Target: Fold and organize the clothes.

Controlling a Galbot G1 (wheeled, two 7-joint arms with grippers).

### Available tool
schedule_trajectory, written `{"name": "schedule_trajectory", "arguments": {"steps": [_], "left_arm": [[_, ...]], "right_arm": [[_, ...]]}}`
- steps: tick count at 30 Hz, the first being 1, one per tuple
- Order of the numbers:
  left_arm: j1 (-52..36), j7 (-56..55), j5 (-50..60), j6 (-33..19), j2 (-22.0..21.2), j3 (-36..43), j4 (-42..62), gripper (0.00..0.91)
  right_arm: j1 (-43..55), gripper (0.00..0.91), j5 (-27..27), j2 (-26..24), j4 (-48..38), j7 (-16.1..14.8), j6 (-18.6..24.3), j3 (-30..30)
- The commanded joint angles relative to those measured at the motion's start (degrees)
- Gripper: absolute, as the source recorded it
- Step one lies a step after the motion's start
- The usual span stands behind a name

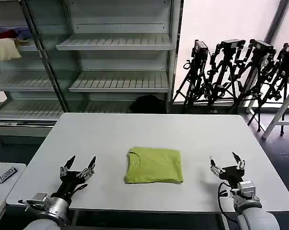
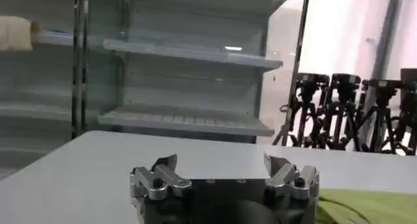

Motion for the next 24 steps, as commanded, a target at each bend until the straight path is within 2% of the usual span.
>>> {"name": "schedule_trajectory", "arguments": {"steps": [1,9,20,24], "left_arm": [[-0.2,0.1,-0.7,-0.4,0.0,0.2,0.6,0.907],[-1.1,0.0,-0.7,-0.3,-0.8,0.8,2.5,0.907],[-0.6,-0.2,-1.2,-0.6,-0.9,-0.1,1.5,0.907],[-0.1,-0.1,-1.0,-3.8,-0.3,-0.1,1.7,0.907]], "right_arm": [[0.3,0.907,-1.0,0.1,1.1,1.0,1.4,-0.6],[0.5,0.907,-0.8,0.4,1.9,1.9,1.8,-1.5],[0.3,0.907,3.4,-1.4,2.5,1.9,1.8,-0.8],[0.3,0.907,4.0,-1.7,2.5,1.1,1.8,-1.1]]}}
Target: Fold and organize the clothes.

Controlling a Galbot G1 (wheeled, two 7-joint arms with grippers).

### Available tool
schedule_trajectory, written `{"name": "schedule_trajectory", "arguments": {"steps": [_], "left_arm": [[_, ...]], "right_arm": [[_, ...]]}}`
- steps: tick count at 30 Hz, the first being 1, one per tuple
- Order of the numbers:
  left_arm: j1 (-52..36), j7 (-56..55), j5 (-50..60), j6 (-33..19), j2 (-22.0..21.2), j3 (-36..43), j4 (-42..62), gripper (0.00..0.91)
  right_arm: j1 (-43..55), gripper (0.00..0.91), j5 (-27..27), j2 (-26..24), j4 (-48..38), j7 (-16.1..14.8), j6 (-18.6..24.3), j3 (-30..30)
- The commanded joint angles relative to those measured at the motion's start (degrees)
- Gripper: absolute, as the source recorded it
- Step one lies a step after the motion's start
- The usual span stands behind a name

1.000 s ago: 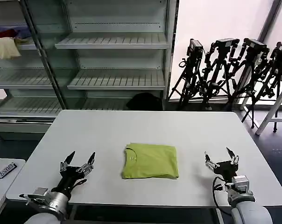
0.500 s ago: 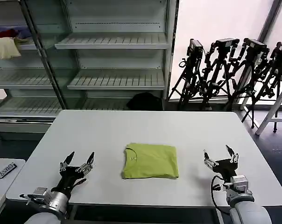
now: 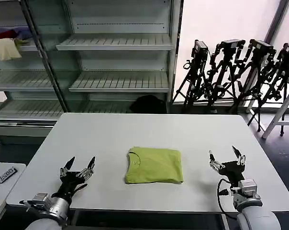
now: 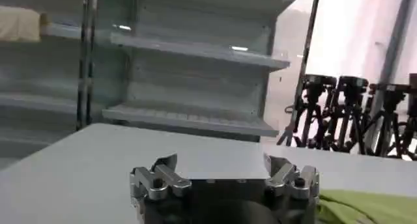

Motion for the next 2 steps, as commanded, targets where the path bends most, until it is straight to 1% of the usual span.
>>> {"name": "schedule_trajectory", "arguments": {"steps": [1,2], "left_arm": [[0.8,0.3,0.2,-4.9,0.7,0.0,0.4,0.907],[1.0,0.4,0.2,-5.4,1.0,0.0,0.5,0.907]], "right_arm": [[-0.2,0.907,2.6,-0.7,0.3,-2.7,0.3,0.0],[-0.4,0.907,4.1,-0.9,0.4,-2.8,0.3,-0.2]]}}
